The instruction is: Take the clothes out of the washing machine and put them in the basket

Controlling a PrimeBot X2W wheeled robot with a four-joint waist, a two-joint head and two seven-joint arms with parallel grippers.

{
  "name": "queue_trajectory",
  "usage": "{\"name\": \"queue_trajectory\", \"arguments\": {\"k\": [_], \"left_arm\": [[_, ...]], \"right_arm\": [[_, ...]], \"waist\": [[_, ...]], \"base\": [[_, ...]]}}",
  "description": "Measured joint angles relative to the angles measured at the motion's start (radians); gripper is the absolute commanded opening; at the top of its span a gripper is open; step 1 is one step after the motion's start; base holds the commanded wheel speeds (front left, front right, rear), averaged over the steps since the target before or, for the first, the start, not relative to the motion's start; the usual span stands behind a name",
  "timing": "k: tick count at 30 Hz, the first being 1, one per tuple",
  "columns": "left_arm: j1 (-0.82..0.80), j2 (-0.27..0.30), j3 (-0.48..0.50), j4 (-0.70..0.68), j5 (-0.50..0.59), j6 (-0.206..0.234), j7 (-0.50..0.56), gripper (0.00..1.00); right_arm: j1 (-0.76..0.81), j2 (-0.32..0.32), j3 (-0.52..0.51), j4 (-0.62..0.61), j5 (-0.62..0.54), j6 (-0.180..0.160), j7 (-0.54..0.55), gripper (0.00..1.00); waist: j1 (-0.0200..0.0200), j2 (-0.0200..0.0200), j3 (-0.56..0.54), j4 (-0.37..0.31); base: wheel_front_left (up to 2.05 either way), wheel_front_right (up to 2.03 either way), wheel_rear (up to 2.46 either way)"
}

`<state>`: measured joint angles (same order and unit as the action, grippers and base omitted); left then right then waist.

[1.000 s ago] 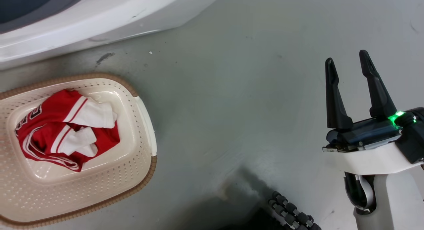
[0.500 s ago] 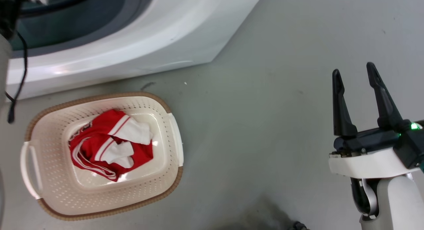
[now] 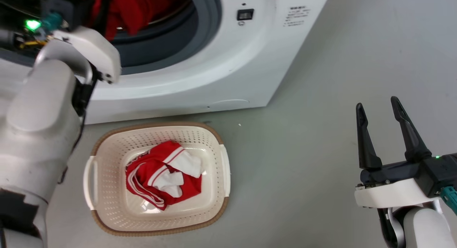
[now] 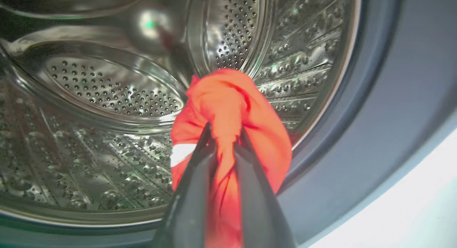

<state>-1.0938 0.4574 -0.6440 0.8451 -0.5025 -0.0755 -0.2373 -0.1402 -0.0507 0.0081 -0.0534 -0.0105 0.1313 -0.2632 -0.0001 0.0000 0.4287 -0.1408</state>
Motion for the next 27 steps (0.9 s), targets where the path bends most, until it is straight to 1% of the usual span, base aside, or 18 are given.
{"name": "queue_trajectory", "arguments": {"k": [4,8,9,14,18,23,26,27], "left_arm": [[0.089,-0.001,-0.002,-0.119,0.007,0.038,-0.014,0.00],[0.179,0.012,0.018,-0.273,-0.005,0.082,-0.021,0.00],[0.232,0.028,0.033,-0.359,-0.011,0.108,-0.022,0.00],[0.349,0.071,0.063,-0.597,-0.023,0.181,-0.019,0.00],[0.437,0.124,0.078,-0.780,-0.035,0.235,0.018,0.00],[0.557,0.177,0.092,-0.952,-0.060,0.293,0.070,0.00],[0.626,0.201,0.086,-1.009,-0.074,0.315,0.095,0.00],[0.645,0.204,0.079,-1.023,-0.081,0.314,0.105,0.00]], "right_arm": [[0.004,0.000,-0.008,0.008,-0.010,0.000,0.000,1.00],[0.020,0.000,-0.017,0.018,-0.016,0.000,0.000,1.00],[0.027,0.000,-0.023,0.023,-0.017,0.000,0.000,1.00],[0.044,0.000,-0.035,0.030,-0.017,0.000,0.000,1.00],[0.050,0.000,-0.041,0.035,-0.022,0.000,0.000,1.00],[0.056,0.000,-0.041,0.037,-0.023,0.000,0.000,1.00],[0.057,0.000,-0.043,0.038,-0.021,0.000,0.000,1.00],[0.057,0.000,-0.042,0.038,-0.019,0.000,0.000,1.00]], "waist": [[0.0000,0.0000,-0.041,0.041],[0.0000,0.0000,-0.081,0.076],[0.0000,0.0000,-0.102,0.090],[-0.0001,0.0000,-0.144,0.126],[-0.0001,0.0000,-0.171,0.147],[-0.0001,0.0000,-0.192,0.153],[-0.0001,0.0000,-0.198,0.152],[-0.0001,0.0000,-0.198,0.152]], "base": [[0.00,0.00,0.00],[0.00,0.00,0.00],[0.00,0.00,0.00],[0.00,0.00,0.00],[0.00,0.00,0.00],[0.00,0.00,0.00],[0.00,0.00,0.00],[0.00,0.00,0.00]]}}
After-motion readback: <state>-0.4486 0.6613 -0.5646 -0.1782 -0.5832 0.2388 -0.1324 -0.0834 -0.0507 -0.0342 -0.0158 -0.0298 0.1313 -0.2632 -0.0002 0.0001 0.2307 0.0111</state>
